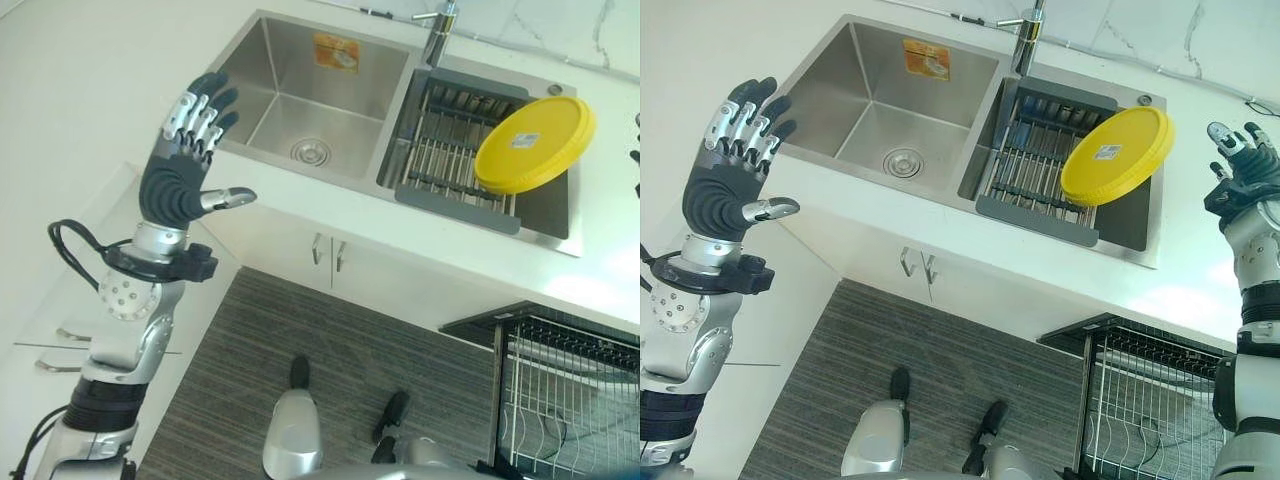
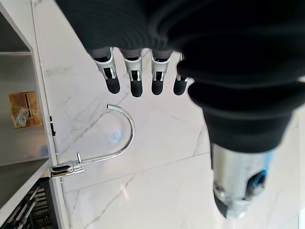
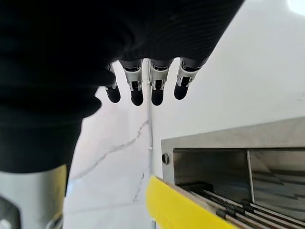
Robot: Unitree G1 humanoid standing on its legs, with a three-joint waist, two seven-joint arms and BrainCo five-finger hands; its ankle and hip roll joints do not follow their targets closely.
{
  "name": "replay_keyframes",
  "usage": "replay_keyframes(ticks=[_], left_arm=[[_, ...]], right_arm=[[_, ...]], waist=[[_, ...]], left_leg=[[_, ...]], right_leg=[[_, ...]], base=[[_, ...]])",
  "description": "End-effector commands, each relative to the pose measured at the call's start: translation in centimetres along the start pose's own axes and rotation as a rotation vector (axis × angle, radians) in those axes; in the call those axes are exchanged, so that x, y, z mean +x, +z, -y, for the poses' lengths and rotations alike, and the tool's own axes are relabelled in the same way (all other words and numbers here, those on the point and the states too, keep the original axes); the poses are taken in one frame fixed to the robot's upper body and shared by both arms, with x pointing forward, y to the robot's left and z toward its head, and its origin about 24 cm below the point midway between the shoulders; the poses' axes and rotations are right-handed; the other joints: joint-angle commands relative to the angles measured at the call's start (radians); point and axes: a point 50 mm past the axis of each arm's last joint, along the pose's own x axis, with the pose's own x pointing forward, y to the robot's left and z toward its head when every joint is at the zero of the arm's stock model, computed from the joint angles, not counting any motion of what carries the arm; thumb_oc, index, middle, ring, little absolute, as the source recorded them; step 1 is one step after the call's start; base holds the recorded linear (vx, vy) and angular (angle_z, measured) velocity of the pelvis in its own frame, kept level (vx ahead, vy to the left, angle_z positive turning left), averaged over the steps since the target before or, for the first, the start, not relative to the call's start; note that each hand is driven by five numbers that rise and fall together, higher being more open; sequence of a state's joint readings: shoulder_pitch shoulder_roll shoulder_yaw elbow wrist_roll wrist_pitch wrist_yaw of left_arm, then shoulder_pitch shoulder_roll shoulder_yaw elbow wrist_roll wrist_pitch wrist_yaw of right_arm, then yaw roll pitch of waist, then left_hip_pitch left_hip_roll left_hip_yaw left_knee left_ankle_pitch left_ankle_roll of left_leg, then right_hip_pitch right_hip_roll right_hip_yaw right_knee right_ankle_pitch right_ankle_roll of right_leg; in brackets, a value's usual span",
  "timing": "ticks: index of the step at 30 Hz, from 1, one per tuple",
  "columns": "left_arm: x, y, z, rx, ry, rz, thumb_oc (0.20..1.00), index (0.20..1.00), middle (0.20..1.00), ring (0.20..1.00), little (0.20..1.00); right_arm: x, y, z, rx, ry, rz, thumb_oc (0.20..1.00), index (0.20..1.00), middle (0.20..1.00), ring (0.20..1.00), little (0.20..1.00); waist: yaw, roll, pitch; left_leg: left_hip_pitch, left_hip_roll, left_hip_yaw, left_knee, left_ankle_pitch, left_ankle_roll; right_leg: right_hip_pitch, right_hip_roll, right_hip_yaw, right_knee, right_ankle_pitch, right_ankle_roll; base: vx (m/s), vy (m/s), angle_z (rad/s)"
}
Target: Place the dishes in the dishwasher.
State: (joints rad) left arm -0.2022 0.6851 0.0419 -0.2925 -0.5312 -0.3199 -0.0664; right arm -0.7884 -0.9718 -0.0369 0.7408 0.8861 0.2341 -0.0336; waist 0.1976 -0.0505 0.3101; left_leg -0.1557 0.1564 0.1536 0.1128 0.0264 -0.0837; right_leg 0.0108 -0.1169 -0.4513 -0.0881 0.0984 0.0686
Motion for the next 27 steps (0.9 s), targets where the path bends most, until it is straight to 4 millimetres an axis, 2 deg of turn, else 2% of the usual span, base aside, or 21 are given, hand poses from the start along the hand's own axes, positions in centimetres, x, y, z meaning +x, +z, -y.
replay_keyframes(ticks=[1,11,21,27], left_arm=[[0.4,1.4,-0.1,-0.009,0.0,0.096,1.0,1.0,1.0,1.0,1.0],[0.1,1.3,0.0,-0.004,0.009,0.091,1.0,1.0,1.0,1.0,1.0],[0.0,1.3,0.0,0.001,0.016,0.091,1.0,1.0,1.0,1.0,1.0],[0.0,1.3,0.1,0.001,0.017,0.089,1.0,1.0,1.0,1.0,1.0]], right_arm=[[0.1,3.8,-1.5,-0.081,0.084,0.086,1.0,1.0,1.0,1.0,1.0],[0.4,2.9,-2.6,-0.136,0.142,0.009,1.0,1.0,1.0,1.0,1.0],[0.7,1.7,-3.0,-0.106,0.196,-0.064,1.0,1.0,1.0,1.0,1.0],[0.8,1.9,-3.8,-0.134,0.217,-0.068,1.0,1.0,1.0,1.0,1.0]], waist=[[0.007,-0.004,-0.061],[0.007,-0.009,-0.064],[0.017,-0.006,-0.059],[0.021,-0.004,-0.056]], left_leg=[[-0.071,0.022,0.027,0.004,0.035,-0.058],[-0.045,0.008,0.035,-0.015,0.031,-0.052],[-0.041,0.003,0.036,-0.013,0.025,-0.054],[-0.039,0.002,0.034,-0.011,0.023,-0.053]], right_leg=[[0.086,-0.054,0.012,0.116,-0.184,0.036],[0.091,-0.059,0.015,0.109,-0.177,0.041],[0.093,-0.063,0.008,0.118,-0.186,0.039],[0.088,-0.067,0.005,0.129,-0.188,0.038]], base=[[0.0,0.0,0.0],[-0.01,0.013,0.0],[0.0,0.0,0.0],[0.0,0.0,0.0]])
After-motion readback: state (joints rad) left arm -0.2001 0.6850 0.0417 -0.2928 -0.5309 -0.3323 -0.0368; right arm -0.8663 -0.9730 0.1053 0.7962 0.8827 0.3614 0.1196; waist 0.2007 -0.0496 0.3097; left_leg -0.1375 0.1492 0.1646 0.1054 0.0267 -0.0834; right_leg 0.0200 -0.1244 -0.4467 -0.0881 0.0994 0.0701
